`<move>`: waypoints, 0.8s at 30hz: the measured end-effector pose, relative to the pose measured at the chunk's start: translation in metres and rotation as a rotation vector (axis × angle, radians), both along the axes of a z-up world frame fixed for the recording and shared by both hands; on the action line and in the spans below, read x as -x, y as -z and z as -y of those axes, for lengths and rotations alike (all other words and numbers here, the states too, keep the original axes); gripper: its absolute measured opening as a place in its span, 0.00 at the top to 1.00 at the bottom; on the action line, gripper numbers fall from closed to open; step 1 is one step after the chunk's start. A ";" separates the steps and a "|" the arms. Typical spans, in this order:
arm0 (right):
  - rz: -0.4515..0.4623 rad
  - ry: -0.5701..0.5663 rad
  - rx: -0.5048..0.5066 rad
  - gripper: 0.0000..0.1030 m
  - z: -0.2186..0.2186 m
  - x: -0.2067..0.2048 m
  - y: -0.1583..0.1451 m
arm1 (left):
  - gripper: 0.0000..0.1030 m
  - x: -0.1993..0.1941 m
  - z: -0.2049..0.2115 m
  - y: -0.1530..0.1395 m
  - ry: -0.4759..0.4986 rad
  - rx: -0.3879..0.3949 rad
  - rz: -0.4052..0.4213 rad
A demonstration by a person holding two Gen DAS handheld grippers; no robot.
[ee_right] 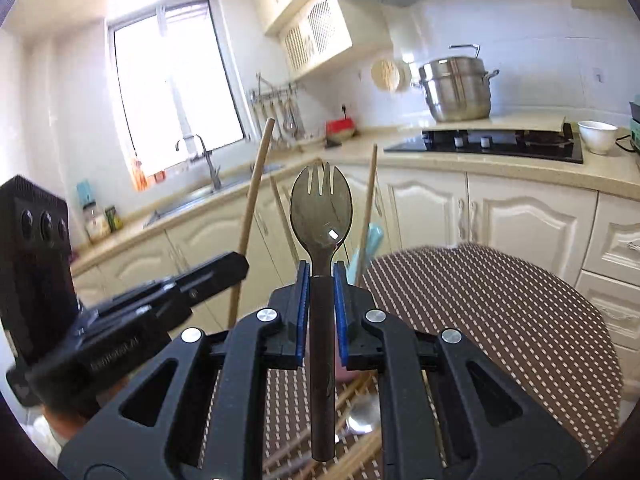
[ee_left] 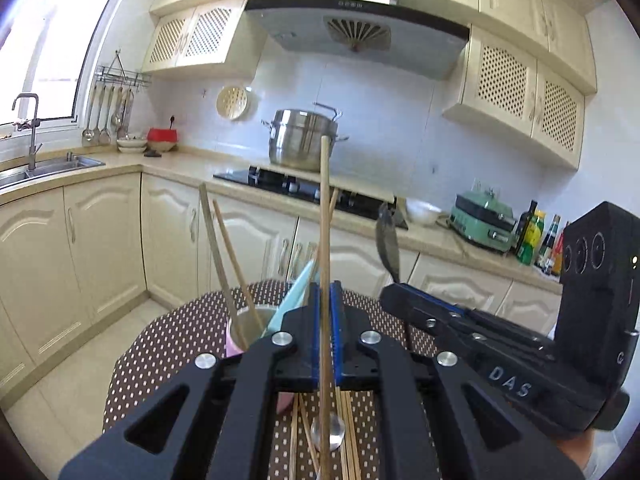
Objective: Organize utensils
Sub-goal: 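Lift the chopstick toward the cup with the left tool while the right tool grasps the black-handled fork, then lower the chopstick and fork into the pink cup and open both tools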
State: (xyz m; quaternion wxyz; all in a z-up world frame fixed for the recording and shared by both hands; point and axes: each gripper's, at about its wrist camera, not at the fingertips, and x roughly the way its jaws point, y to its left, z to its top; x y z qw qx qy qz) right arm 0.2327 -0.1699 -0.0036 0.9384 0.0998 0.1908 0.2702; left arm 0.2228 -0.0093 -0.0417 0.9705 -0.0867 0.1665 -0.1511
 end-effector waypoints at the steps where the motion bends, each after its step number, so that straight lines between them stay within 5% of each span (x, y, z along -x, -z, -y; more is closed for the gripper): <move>1: 0.007 0.001 -0.011 0.88 -0.002 -0.004 -0.001 | 0.95 -0.004 -0.001 -0.001 -0.010 0.004 0.019; 7: 0.011 -0.002 -0.133 0.88 -0.012 -0.046 -0.001 | 0.95 -0.035 -0.016 -0.005 -0.099 0.104 0.096; 15: 0.080 0.007 -0.143 0.88 -0.032 -0.069 0.015 | 0.95 -0.065 -0.027 0.002 -0.175 0.155 0.219; 24: 0.096 0.020 -0.102 0.88 -0.041 -0.078 0.037 | 0.95 -0.089 -0.035 0.029 -0.193 0.164 0.204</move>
